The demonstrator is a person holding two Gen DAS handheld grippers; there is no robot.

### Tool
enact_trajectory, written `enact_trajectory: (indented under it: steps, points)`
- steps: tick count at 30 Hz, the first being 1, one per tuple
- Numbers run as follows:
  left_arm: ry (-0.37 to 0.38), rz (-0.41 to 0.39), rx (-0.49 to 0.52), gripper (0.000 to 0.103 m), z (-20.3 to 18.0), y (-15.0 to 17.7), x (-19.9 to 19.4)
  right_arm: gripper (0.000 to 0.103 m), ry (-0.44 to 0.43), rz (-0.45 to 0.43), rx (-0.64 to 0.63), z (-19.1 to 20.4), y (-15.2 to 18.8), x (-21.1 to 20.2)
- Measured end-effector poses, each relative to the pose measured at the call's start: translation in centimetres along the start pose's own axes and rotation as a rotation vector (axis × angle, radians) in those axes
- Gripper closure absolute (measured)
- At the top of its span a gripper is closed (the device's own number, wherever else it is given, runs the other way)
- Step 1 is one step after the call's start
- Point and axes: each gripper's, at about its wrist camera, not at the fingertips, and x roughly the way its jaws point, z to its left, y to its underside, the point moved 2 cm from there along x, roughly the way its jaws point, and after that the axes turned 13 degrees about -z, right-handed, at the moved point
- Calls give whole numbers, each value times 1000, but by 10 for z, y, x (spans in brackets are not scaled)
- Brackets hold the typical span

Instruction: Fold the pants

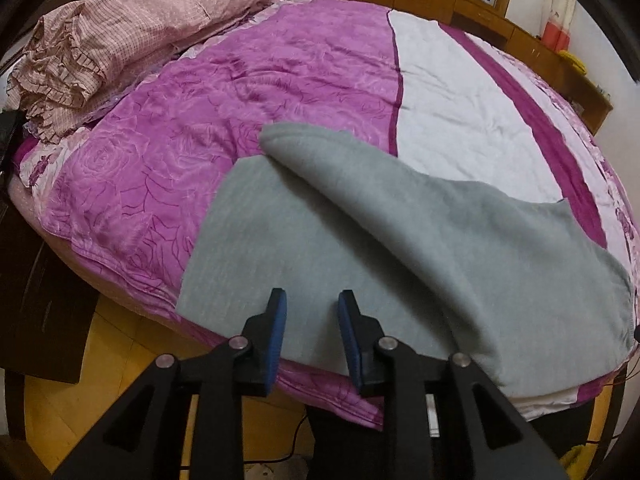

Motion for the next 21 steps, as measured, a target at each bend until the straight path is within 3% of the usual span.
enact_trajectory:
  steps: [9, 21]
  points:
    - [32, 10, 11, 75, 9, 1, 4, 66, -163, 14, -119, 90, -27, 25]
    - [12, -7, 6, 75, 24, -2, -2, 66, -403, -17, -205, 201, -60, 39]
